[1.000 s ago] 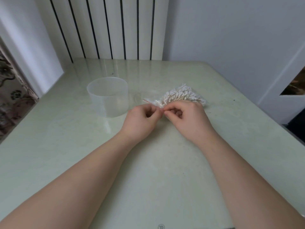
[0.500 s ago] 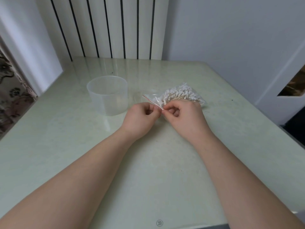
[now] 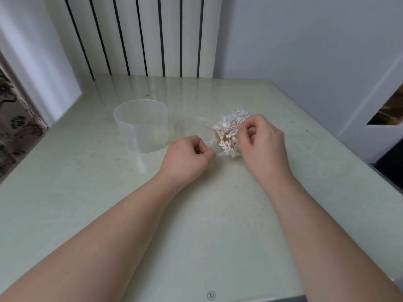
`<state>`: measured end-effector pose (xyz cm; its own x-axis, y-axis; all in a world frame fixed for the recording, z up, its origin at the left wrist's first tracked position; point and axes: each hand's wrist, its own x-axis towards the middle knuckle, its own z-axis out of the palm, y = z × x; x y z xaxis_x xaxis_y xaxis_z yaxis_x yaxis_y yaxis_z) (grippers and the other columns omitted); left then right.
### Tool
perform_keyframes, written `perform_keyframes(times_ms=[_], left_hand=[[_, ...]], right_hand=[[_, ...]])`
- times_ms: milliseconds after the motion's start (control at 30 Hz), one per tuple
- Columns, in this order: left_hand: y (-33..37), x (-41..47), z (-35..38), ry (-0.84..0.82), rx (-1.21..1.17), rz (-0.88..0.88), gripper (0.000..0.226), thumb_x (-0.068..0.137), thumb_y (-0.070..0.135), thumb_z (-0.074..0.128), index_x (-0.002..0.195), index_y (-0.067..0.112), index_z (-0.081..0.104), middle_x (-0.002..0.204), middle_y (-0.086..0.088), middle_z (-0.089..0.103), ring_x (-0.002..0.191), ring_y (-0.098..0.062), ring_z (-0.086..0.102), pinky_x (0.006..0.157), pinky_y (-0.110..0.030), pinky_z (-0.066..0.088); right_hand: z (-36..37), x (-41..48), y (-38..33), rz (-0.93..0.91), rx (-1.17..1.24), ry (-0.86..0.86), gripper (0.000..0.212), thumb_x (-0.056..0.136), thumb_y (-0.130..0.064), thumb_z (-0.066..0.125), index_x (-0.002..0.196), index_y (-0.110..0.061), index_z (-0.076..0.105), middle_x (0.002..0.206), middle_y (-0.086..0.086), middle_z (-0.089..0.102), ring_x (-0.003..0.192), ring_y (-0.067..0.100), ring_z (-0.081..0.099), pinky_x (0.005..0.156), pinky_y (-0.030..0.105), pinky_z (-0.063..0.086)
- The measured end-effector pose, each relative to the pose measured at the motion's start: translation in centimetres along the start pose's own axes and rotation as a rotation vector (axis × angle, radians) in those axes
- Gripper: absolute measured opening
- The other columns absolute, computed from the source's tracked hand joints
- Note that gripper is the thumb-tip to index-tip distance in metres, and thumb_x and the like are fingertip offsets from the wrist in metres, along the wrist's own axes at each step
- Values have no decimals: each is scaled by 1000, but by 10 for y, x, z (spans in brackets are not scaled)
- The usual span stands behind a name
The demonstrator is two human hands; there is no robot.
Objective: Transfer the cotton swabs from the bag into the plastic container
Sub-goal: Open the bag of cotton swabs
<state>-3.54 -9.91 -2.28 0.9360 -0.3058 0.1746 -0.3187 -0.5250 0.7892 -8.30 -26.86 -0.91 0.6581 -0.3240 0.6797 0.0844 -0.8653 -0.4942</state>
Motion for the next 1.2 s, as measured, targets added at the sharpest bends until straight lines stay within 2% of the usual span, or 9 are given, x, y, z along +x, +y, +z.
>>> perform_keyframes(times_ms=[167,300,400,467,600,733,833,1033,1200], left_hand=[[1,0,-1,65,30,-23,13,80,28,66,73,19,60,69,7,60,68,-8,55,58,-20,38],[-8,3,2,140,23,123,23,80,24,71,80,22,48,89,2,58,81,-11,53,71,-22,35],[-11,4,1,198,-13,220,32,82,7,67,72,30,46,94,-2,61,80,-1,58,71,-6,35],[-12,4,0,201,-30,240,40,84,1,63,72,37,52,98,-1,64,75,0,62,71,-2,36],[-12,5,0,158,14,230,44,85,-3,56,102,33,76,107,6,64,78,-3,60,78,-3,37],[-11,4,1,165,58,229,44,84,0,57,113,27,76,112,4,69,81,-12,61,86,-18,41],[-8,0,2,169,51,233,43,84,4,59,119,26,74,114,6,71,80,-9,63,86,-17,43],[-5,-1,0,166,-90,202,50,84,5,63,130,22,66,108,14,68,77,3,63,77,-2,42],[-5,-2,-1,140,-133,164,51,85,5,63,133,23,63,106,18,66,73,6,63,71,0,40]], right_hand=[[-11,3,7,32,20,78,3,90,-14,62,88,-13,64,67,-3,58,65,22,57,69,39,50],[-11,0,-1,-96,55,-59,15,89,-4,57,92,-15,66,75,-4,56,68,14,52,68,31,45],[-8,-3,0,-121,47,-181,30,85,0,53,91,-20,75,87,0,59,74,11,53,71,25,42],[-7,-4,1,-75,41,-211,33,88,-3,53,99,-22,78,93,-2,57,78,13,56,77,25,46],[-10,-5,-2,39,-81,-243,33,93,-24,58,125,-24,67,108,0,52,97,23,60,90,34,49],[-13,-6,-8,61,-160,-269,50,87,-24,60,137,-31,55,121,-1,47,104,24,59,91,39,51],[-13,-6,-8,49,-179,-290,54,84,-20,61,137,-31,54,122,-1,44,103,26,59,90,40,52],[-13,-6,-4,-196,-136,-311,58,73,-3,58,126,-24,66,117,3,48,109,23,50,96,40,46],[-3,-11,-9,-302,-312,-410,58,75,-18,67,131,-30,61,116,-2,47,110,21,46,95,39,32]])
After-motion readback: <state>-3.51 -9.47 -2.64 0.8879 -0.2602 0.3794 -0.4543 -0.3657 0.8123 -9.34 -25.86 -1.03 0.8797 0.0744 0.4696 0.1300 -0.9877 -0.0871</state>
